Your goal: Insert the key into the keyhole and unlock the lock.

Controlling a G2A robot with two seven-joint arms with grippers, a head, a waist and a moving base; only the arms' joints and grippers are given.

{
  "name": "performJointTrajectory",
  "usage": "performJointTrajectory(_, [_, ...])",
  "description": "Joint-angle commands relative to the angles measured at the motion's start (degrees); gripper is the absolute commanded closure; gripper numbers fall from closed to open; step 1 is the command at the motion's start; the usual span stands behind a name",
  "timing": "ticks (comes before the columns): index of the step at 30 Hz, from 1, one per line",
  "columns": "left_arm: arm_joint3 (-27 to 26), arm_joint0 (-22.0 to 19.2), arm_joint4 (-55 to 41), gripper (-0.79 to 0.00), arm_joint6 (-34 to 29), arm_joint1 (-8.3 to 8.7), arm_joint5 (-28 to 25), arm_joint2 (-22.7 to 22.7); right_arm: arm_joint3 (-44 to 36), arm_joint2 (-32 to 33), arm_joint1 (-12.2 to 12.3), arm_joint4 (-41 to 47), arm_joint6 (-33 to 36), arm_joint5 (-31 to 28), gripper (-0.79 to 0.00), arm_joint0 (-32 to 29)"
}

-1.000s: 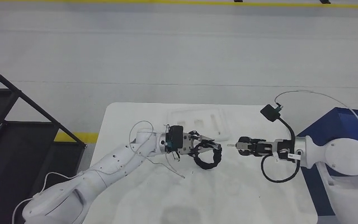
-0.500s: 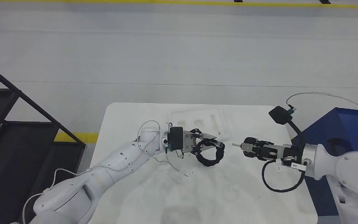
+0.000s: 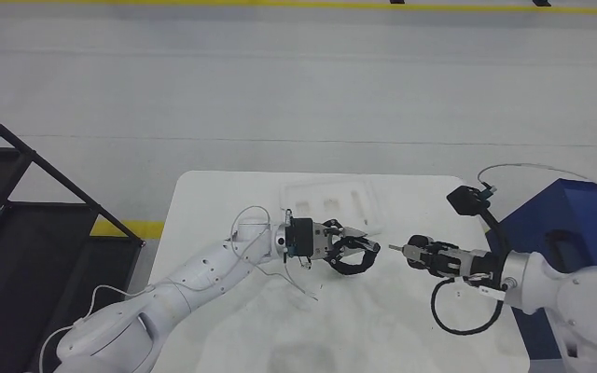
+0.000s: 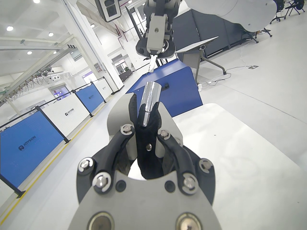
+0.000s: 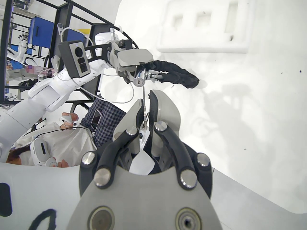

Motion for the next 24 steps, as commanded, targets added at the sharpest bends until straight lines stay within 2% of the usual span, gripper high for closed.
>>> performJointTrajectory(1, [0.42, 0.05, 0.37, 0.000, 0.14, -0.31, 0.21, -0.02, 0.06, -0.74, 0.15, -1.15, 0.36, 0.01, 0.000, 0.33])
performJointTrajectory(24, [6.41, -0.25, 3.36, 0.000, 4.29, -3.56, 0.75, -0.56, 0.06, -6.44, 0.92, -1.86, -0.87, 2.16, 0.000, 2.88])
